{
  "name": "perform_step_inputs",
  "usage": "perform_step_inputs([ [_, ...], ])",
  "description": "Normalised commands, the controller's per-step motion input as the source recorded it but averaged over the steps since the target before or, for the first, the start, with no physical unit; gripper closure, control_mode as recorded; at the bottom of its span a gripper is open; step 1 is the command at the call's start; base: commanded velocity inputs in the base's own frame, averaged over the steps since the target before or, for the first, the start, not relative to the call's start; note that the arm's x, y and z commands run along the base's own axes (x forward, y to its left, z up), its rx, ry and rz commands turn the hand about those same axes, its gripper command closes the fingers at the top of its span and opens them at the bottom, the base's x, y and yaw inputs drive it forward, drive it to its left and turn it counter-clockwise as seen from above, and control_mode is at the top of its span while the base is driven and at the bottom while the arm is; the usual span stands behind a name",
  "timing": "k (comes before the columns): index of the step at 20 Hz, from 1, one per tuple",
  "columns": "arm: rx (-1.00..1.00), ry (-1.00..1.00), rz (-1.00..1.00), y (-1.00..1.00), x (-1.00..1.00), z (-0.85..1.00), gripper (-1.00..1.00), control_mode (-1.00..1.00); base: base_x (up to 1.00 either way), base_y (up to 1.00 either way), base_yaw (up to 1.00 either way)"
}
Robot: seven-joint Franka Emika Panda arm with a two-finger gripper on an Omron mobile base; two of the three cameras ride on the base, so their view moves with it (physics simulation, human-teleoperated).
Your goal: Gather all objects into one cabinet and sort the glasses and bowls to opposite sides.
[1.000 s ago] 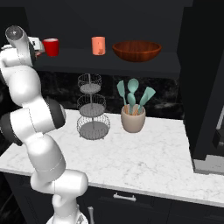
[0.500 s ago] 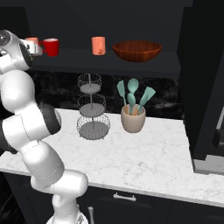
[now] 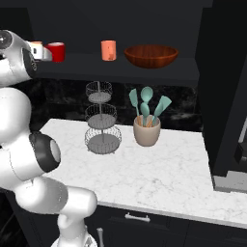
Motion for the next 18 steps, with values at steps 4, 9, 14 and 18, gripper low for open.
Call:
perform_step_inputs([
  [4, 0.03, -0.06, 0.0, -1.0, -0.54, 0.2, -1.0, -1.0, 0.0, 0.0, 0.0],
  [9, 0.0, -0.1, 0.0, -1.0, -0.45, 0.09, -1.0, -1.0, 0.0, 0.0, 0.0],
  [14, 0.0, 0.0, -0.01, -1.0, -0.44, 0.18, -1.0, -1.0, 0.0, 0.0, 0.0],
  [18, 0.0, 0.0, -0.07, -0.94, -0.39, 0.34, -1.0, -1.0, 0.0, 0.0, 0.0],
])
